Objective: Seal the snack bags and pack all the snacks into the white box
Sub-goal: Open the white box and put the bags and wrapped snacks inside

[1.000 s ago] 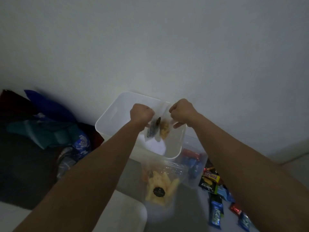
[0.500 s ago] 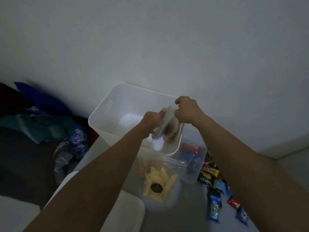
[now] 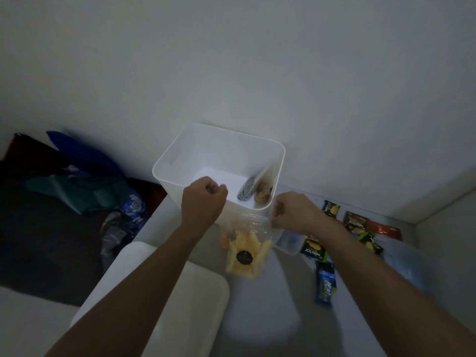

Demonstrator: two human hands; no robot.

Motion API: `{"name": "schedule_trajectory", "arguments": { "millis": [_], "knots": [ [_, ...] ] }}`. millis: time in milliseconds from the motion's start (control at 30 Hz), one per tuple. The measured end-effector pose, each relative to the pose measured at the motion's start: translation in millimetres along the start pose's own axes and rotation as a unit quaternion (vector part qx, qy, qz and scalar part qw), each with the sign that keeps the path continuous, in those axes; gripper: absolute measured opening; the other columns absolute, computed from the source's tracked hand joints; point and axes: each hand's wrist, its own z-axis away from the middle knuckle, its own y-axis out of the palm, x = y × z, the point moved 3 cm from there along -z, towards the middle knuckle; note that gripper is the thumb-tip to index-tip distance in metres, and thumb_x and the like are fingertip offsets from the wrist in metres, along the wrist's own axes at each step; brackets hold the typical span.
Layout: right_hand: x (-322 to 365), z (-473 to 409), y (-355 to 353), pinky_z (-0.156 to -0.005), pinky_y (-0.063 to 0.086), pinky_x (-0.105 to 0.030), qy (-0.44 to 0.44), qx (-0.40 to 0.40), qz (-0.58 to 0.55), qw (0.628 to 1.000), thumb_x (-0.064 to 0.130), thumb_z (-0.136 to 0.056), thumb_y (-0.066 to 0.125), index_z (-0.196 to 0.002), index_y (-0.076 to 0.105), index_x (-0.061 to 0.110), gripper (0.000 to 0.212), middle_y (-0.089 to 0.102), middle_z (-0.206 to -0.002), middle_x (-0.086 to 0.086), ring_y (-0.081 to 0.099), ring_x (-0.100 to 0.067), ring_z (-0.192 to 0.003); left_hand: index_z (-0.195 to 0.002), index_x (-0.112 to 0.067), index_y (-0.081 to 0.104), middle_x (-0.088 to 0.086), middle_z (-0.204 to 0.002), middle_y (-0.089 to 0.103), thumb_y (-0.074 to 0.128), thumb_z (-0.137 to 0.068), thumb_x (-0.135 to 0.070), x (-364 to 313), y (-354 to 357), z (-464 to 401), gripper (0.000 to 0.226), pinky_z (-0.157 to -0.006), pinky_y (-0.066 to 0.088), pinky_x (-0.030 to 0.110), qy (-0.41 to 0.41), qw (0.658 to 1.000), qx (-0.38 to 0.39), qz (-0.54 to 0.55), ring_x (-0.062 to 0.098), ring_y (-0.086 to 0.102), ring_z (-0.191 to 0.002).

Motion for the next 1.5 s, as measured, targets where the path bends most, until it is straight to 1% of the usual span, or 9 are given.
{"name": "schedule_trajectory", "arguments": {
  "millis": [67, 167, 233, 467, 633, 767, 1100, 1367, 1500],
  "knots": [
    [-3, 2, 19, -0.071, 0.047, -0.028, 0.005, -0.006, -0.018, 1.0, 0.016, -0.072, 0.073, -0.075, 0.053, 0.025, 0.022, 0.058, -0.086, 0.005, 0.056, -0.015, -0.082, -0.082, -0.011, 0.061, -0.002, -0.077, 0.058, 0.062, -0.08, -0.012, 19, 7, 18, 0.002, -0.067, 0.042, 0.025, -0.058, 0.997, 0.043, -0.026, 0.014, 0.055, -0.073],
    [-7, 6, 36, -0.076, 0.035, -0.03, 0.007, -0.056, -0.018, 0.998, 0.01, -0.073, 0.067, -0.073, 0.048, 0.028, 0.027, 0.062, -0.09, 0.003, 0.056, -0.018, -0.088, -0.125, -0.006, 0.052, 0.008, -0.12, 0.057, 0.057, -0.08, 0.0, 48, 24, 31, 0.046, -0.09, 0.049, 0.034, -0.147, 0.978, 0.142, 0.032, 0.023, 0.057, -0.105],
    [-8, 11, 41, -0.066, 0.013, -0.033, 0.011, -0.094, 0.001, 0.996, 0.006, -0.079, 0.061, -0.08, 0.05, 0.025, 0.021, 0.064, -0.092, -0.001, 0.055, -0.019, -0.092, -0.129, -0.007, 0.049, 0.008, -0.124, 0.056, 0.054, -0.079, 0.007, 53, 29, 34, 0.052, -0.085, 0.049, 0.031, -0.149, 0.971, 0.167, 0.09, 0.02, 0.056, -0.104],
    [-10, 22, 45, -0.074, 0.049, -0.031, -0.027, -0.022, -0.01, 0.999, 0.006, -0.071, 0.067, -0.085, 0.053, 0.024, 0.027, 0.056, -0.085, 0.002, 0.057, -0.017, -0.084, -0.104, -0.014, 0.068, 0.007, -0.087, 0.063, 0.069, -0.071, 0.001, 59, 29, 37, 0.037, -0.075, 0.042, 0.022, -0.019, 0.982, 0.183, -0.052, 0.021, 0.058, -0.081],
    [7, 40, 23, -0.07, 0.04, -0.021, -0.085, 0.058, 0.078, 0.992, 0.015, -0.076, 0.073, -0.084, 0.074, 0.016, 0.008, 0.05, -0.067, 0.015, 0.052, -0.006, -0.074, -0.084, -0.011, 0.078, 0.009, -0.083, 0.07, 0.074, -0.073, -0.01, 47, 17, 41, 0.011, -0.072, 0.044, 0.02, 0.051, 0.975, 0.191, -0.102, 0.021, 0.063, -0.08],
    [21, 63, -48, -0.063, 0.048, -0.02, -0.054, 0.025, 0.09, 0.994, 0.014, -0.076, 0.072, -0.06, 0.063, 0.028, 0.023, 0.058, -0.06, 0.015, 0.059, -0.003, -0.058, -0.076, -0.014, 0.078, 0.003, -0.078, 0.074, 0.073, -0.074, -0.011, 0, -21, 29, 0.006, -0.067, 0.044, 0.017, 0.076, 0.979, 0.172, -0.08, 0.009, 0.06, -0.068],
    [73, 80, -183, -0.063, 0.062, -0.04, -0.071, -0.186, -0.087, 0.976, 0.007, -0.088, 0.063, -0.091, 0.061, 0.01, 0.004, 0.073, -0.084, -0.01, 0.073, -0.019, -0.061, -0.076, -0.004, 0.068, 0.006, -0.072, 0.067, 0.063, -0.081, -0.007, -109, -109, -29, 0.008, -0.051, 0.058, 0.03, 0.075, 0.993, 0.016, 0.087, 0.022, 0.069, -0.067],
    [89, -3, -109, -0.073, 0.06, -0.046, -0.054, -0.21, -0.133, 0.967, -0.003, -0.077, 0.053, -0.136, 0.04, 0.027, 0.067, 0.062, -0.103, -0.017, 0.067, -0.032, -0.081, -0.069, -0.005, 0.063, 0.012, -0.073, 0.067, 0.052, -0.065, -0.011, -69, -51, -71, 0.013, -0.067, 0.06, 0.045, 0.001, 1.0, 0.007, 0.0, 0.03, 0.067, -0.069],
    [81, -34, -50, -0.096, 0.05, -0.031, 0.002, -0.143, -0.066, 0.987, 0.0, -0.078, 0.053, -0.119, 0.064, 0.013, 0.045, 0.062, -0.121, -0.013, 0.059, -0.028, -0.11, -0.07, 0.004, 0.062, 0.02, -0.071, 0.067, 0.053, -0.065, -0.003, -39, -13, -70, 0.012, -0.064, 0.06, 0.043, -0.057, 0.995, 0.075, -0.045, 0.035, 0.067, -0.066]
  ]
}}
